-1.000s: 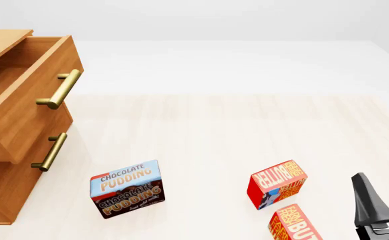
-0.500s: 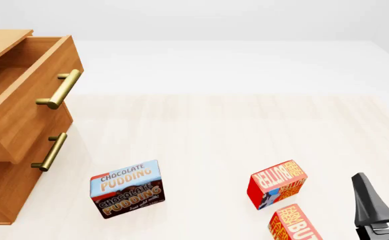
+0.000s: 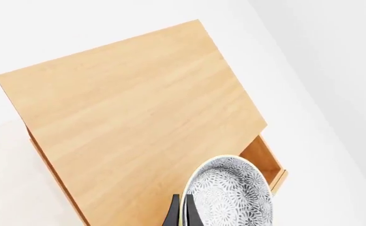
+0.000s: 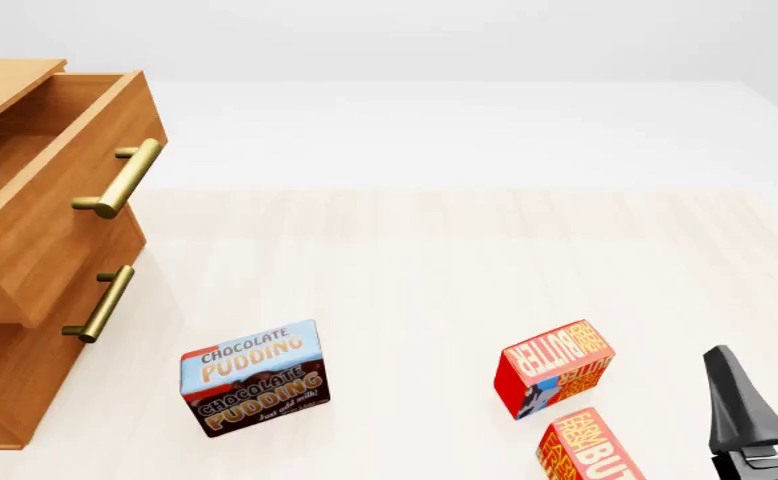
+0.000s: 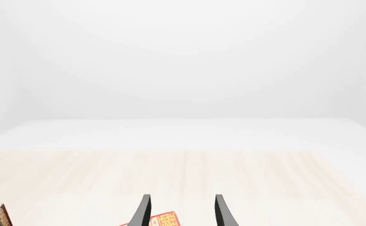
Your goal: Put the bowl in the top drawer of the cabinet.
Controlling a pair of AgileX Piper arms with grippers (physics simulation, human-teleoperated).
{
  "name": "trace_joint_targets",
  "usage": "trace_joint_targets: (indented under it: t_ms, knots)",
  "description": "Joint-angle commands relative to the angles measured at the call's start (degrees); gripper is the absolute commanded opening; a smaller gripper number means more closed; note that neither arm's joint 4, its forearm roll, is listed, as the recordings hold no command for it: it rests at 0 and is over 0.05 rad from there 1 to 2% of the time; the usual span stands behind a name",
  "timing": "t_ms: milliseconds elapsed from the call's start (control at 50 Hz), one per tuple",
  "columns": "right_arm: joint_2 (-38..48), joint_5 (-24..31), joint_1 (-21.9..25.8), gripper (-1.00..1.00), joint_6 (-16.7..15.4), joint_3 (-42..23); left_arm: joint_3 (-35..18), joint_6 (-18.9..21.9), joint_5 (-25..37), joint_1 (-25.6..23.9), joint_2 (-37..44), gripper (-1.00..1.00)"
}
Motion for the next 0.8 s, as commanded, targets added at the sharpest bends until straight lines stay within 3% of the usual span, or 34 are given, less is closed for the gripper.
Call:
trace_joint_targets:
  t_ms: [20,800]
  knots:
    - [0.0,0.0,0.0,1.00,0.0,0.0,0.2,0.0,-0.5,0.2,-0.2,-1.00]
    - [0.0,-0.1,-0.3,1.00,0.0,0.0,2.7,-0.9,-2.6,1.0,-0.2,-1.00]
